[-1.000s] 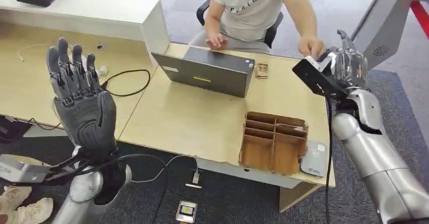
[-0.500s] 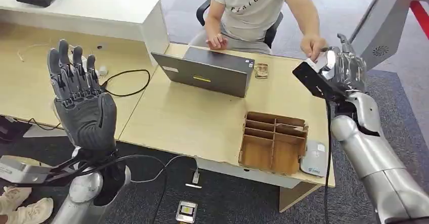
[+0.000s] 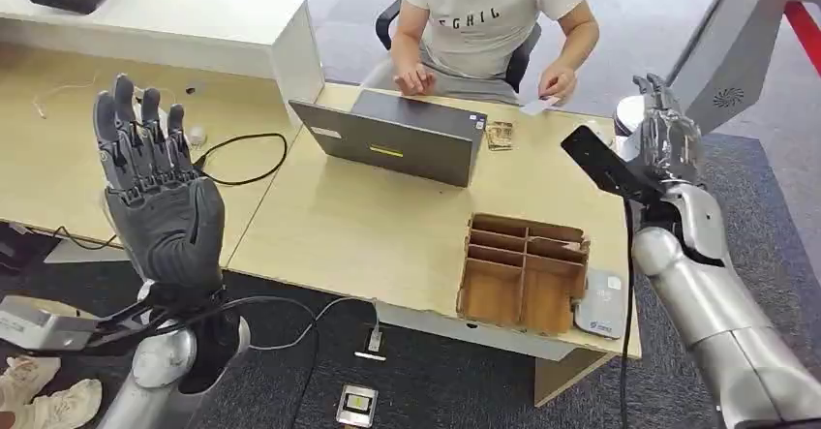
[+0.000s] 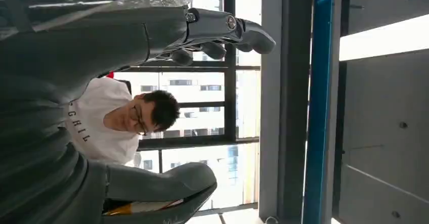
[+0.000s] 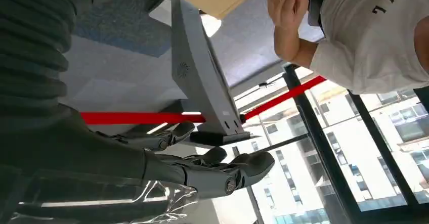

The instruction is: Pass the card to the sensor for recognition and then transmit it.

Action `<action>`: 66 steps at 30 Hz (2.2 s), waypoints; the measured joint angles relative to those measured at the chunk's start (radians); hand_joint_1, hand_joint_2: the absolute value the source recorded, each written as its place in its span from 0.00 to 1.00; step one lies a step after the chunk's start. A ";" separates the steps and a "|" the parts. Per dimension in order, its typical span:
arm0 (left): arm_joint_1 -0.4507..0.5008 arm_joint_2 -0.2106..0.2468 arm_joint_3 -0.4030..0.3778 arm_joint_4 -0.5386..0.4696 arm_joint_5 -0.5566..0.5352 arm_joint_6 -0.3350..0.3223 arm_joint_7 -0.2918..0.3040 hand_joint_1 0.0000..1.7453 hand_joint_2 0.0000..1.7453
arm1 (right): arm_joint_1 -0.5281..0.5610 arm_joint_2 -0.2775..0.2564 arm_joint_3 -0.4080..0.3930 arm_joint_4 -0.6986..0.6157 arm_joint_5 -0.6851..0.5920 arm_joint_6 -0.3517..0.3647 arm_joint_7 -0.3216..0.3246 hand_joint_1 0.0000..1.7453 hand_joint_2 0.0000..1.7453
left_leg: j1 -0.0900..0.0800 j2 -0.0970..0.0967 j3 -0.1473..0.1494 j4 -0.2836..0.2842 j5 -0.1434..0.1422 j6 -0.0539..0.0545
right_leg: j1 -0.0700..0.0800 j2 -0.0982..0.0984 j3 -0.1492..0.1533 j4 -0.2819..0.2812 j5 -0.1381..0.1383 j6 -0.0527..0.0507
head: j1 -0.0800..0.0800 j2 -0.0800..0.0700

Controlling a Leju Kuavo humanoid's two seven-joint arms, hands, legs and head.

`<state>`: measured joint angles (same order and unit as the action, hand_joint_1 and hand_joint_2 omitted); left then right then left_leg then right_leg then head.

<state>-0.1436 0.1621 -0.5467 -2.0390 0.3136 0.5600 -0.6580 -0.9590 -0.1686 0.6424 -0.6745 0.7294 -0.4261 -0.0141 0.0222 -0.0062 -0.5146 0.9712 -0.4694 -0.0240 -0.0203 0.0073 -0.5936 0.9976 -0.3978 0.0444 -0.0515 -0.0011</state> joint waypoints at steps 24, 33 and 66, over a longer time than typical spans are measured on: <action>0.016 0.000 0.039 0.009 -0.004 -0.082 0.017 0.00 1.00 | 0.515 -0.202 -0.123 -0.647 0.010 -0.027 0.106 0.00 1.00 | 0.000 0.002 0.001 -0.001 -0.001 0.000 | 0.000 0.001 0.001 0.000 -0.001 0.000 | 0.000 0.000; 0.043 0.000 0.058 -0.001 -0.037 -0.081 0.028 0.00 1.00 | 0.650 -0.195 -0.111 -0.772 0.001 0.006 0.081 0.00 1.00 | 0.000 0.000 0.000 -0.001 -0.001 0.000 | 0.000 0.000 0.001 0.000 -0.001 0.000 | 0.000 0.000; 0.060 0.000 0.075 -0.039 -0.055 -0.079 0.048 0.00 1.00 | 0.615 -0.072 -0.018 -0.730 -0.036 0.080 -0.017 0.00 1.00 | 0.000 0.000 0.000 -0.001 -0.001 0.000 | 0.000 0.000 0.001 0.000 -0.001 0.000 | 0.000 0.000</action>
<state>-0.0841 0.1617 -0.4719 -2.0779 0.2583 0.4814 -0.6100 -0.3443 -0.2411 0.6241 -1.4049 0.6931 -0.3464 -0.0313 0.0226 -0.0059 -0.5142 0.9703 -0.4700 -0.0239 -0.0200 0.0074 -0.5922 0.9973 -0.3986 0.0440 -0.0515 -0.0011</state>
